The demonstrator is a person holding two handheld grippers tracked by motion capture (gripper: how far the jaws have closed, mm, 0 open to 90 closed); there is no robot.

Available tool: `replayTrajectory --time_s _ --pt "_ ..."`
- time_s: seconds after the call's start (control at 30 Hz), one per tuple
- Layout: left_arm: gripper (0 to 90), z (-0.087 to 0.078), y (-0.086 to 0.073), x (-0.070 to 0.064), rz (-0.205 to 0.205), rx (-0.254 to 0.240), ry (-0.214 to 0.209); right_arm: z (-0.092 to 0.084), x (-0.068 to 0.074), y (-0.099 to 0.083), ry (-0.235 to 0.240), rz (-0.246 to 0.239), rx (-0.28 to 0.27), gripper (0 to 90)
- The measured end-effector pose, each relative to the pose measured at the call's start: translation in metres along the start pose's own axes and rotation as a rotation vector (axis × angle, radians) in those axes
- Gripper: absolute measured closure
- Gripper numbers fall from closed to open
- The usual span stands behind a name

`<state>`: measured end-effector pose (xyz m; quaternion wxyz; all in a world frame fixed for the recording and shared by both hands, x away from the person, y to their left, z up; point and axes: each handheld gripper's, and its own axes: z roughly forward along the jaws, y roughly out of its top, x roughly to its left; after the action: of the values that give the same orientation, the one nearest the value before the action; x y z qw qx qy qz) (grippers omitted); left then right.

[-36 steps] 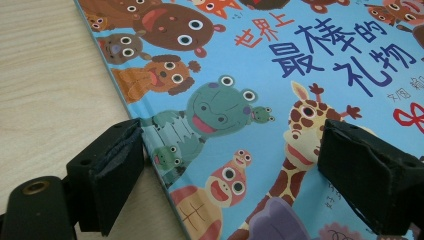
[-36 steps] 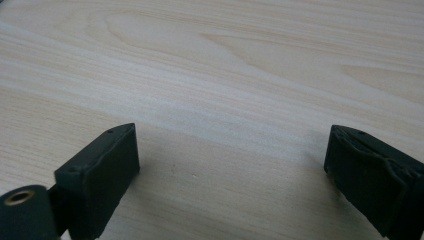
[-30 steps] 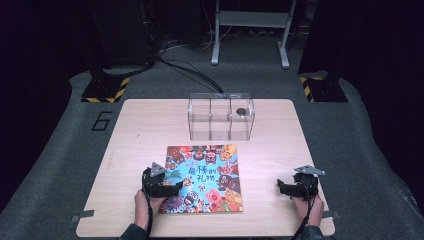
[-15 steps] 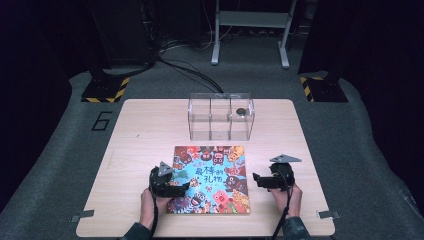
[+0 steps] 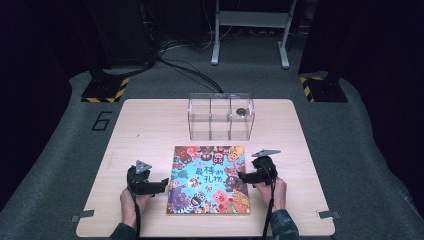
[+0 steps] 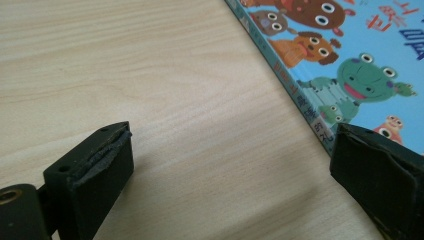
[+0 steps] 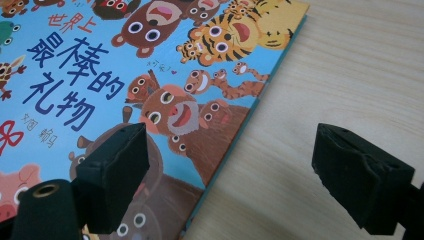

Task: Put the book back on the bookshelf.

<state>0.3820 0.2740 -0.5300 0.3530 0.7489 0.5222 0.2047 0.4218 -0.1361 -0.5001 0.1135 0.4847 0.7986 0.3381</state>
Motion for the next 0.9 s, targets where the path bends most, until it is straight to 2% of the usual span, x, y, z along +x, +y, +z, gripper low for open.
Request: replayTrajectory --time_s 0.03,0.07,0.13,0.17,0.57,0.63,0.67,0.73,0.8,0.9 --pt "2.1 0.002 0.0 -0.003 0.022 0.008 0.013 0.004 -0.001 0.003 0.01 -0.015 0.026 16.5" --pt "1.6 0.003 0.001 -0.004 0.03 0.008 0.017 0.006 0.001 0.004 0.013 0.001 0.036 17.6" --pt "1.2 0.002 0.001 -0.005 0.041 0.023 0.014 0.009 0.0 0.006 0.018 -0.009 0.047 19.7" --pt "1.2 0.004 0.001 -0.006 0.038 0.013 0.025 0.011 -0.001 0.007 0.018 -0.011 0.055 21.3" --pt "1.2 0.005 0.002 -0.007 0.046 0.024 0.035 0.021 0.002 0.019 0.041 -0.018 0.124 27.7" --pt "1.2 0.005 0.002 -0.007 0.047 0.024 0.038 0.023 0.004 0.023 0.035 -0.005 0.149 28.3" --pt "1.1 0.004 0.003 -0.007 0.057 0.042 0.036 0.023 0.004 0.025 0.035 0.0 0.154 28.5" --pt "0.9 0.006 0.003 -0.008 0.054 0.028 0.039 0.024 0.005 0.026 0.037 0.005 0.164 28.6" --pt "0.4 0.007 0.004 -0.01 0.063 0.031 0.03 0.025 0.004 0.031 0.029 -0.004 0.2 29.3" --pt "0.3 0.009 0.005 -0.011 0.069 0.036 0.027 0.025 0.004 0.033 0.024 0.011 0.217 29.6"
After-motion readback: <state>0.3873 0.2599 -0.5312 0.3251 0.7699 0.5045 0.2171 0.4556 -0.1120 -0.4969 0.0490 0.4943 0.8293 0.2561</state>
